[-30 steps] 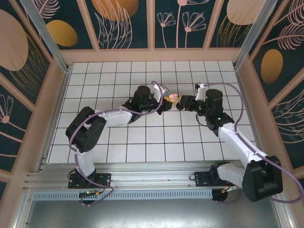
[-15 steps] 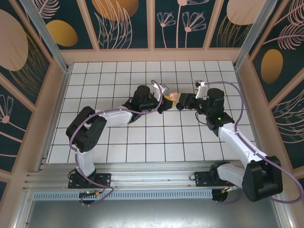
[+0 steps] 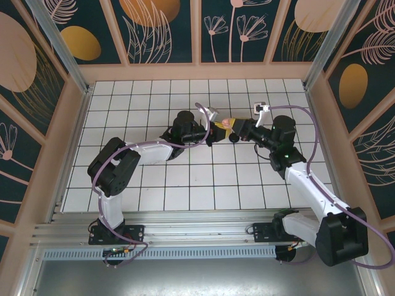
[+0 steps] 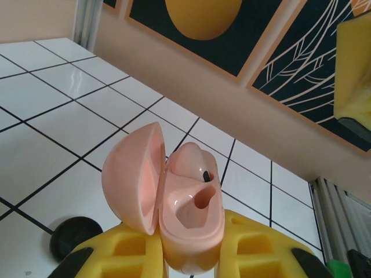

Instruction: Insert wireless bluetooth earbuds into charging case

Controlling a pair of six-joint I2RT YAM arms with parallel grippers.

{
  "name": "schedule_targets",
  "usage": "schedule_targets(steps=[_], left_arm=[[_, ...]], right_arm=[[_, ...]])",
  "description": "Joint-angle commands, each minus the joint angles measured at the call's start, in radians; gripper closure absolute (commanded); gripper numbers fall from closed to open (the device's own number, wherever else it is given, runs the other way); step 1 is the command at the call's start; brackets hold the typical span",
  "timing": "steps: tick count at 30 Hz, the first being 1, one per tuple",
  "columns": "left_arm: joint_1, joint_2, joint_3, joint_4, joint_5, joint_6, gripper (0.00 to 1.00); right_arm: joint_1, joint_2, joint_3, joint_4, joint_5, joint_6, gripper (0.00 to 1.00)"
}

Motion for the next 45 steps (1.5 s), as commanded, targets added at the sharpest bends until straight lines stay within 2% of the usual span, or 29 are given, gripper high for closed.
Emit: schedule_targets(steps=[1,10,25,45], left_arm=[[-0.006,0.007,0.001,0.069,0.035,-0.010,0.94],[-0.007,-0.003,-0.012,0.106,0.071,-0.009,0.94],[-0.007,-0.042,-0.010,0.070,0.081,0.026,0.94],[-0.006,-0.056,-0.003,0.058,0.083,0.034,0.94]], right_arm=[[-0.008,-0.012,-0.021,0.094,-0.041,0.019,0.82],[-0.009,0.027,-0.013,0.100,-0.026,0.004,0.82],[-0.011,0.080,0.029,0.058,0.055,-0.074,0.82],[-0.012,0.101,0.052,0.115,0.053,-0.062,0.82]])
